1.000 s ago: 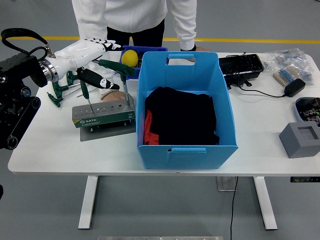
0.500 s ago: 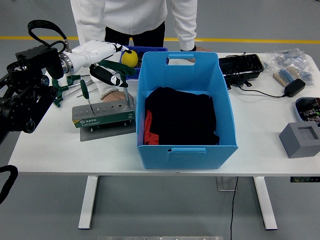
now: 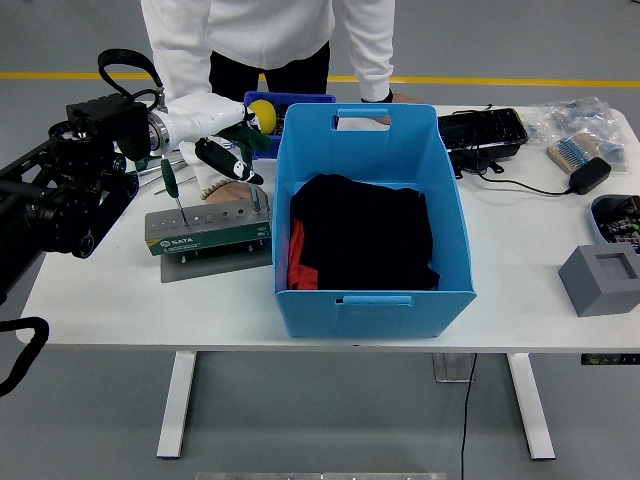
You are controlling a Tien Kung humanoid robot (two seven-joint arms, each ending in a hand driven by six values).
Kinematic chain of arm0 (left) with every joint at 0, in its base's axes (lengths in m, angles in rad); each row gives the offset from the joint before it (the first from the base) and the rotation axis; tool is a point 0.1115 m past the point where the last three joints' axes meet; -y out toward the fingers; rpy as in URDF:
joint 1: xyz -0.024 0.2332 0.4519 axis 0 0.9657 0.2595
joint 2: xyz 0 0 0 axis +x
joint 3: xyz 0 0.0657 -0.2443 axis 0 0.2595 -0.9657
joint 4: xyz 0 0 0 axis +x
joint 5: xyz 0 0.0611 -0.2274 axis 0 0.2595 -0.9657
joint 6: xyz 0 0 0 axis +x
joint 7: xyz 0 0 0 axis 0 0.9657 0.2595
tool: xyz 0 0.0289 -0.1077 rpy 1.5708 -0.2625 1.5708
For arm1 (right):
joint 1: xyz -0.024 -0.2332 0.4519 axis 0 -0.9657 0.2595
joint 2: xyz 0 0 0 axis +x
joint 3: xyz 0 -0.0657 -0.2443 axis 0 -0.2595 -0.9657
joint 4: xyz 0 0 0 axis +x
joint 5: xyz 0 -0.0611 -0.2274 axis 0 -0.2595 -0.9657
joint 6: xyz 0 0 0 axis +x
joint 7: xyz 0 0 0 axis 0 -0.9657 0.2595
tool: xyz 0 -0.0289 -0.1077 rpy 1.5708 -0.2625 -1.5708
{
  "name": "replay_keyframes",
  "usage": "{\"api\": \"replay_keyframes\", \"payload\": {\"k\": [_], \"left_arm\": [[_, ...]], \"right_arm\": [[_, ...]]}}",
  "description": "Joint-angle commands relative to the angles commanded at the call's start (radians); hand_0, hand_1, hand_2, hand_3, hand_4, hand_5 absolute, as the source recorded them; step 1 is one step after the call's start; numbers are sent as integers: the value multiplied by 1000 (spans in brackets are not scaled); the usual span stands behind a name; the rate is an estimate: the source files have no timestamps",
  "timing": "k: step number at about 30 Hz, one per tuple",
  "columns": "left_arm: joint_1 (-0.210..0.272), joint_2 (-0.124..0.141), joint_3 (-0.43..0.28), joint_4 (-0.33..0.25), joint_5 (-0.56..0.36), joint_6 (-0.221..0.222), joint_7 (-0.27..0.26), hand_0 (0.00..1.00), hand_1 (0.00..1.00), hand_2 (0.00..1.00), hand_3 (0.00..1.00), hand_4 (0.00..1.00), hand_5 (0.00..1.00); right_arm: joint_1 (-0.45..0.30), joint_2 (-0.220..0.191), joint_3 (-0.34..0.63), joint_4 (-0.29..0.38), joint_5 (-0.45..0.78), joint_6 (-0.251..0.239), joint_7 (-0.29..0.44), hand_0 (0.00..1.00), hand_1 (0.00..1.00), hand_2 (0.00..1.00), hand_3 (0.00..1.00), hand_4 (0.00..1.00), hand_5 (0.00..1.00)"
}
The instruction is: Lift tool from toolbox,place it in box,lift tool from toolbox,place it in box
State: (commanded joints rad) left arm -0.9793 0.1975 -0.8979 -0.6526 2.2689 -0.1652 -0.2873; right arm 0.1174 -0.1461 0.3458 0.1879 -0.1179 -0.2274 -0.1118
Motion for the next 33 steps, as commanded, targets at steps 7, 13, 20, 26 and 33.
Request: {"api": "replay_keyframes", "payload": {"k": [7,13,20,26,33], "left_arm": [[-3,-1,23,8,0,9,29,352,300,358,428,998,722],[-1,-6,33,7,0,9,45,274,219,268,342,998,741],[-2,-8,47,3,0,2,70,218,160,218,277,998,777],[-6,-11,57,2,-6,-8,89,183,116,176,227,998,769],[-13,-14,67,3,-70,-15,114,119,46,114,149,998,769]], "right_arm": [[-5,0,5,1,-8,-1,-2,651,642,718,580,818,683],[-6,-1,14,1,-21,-2,-5,649,641,716,580,818,682],[-2,-2,11,1,-15,-3,-2,650,641,716,579,818,682],[0,-2,11,1,-13,-3,-2,650,640,715,580,818,682],[2,-3,11,0,-14,-3,-2,650,640,714,579,818,682]]}}
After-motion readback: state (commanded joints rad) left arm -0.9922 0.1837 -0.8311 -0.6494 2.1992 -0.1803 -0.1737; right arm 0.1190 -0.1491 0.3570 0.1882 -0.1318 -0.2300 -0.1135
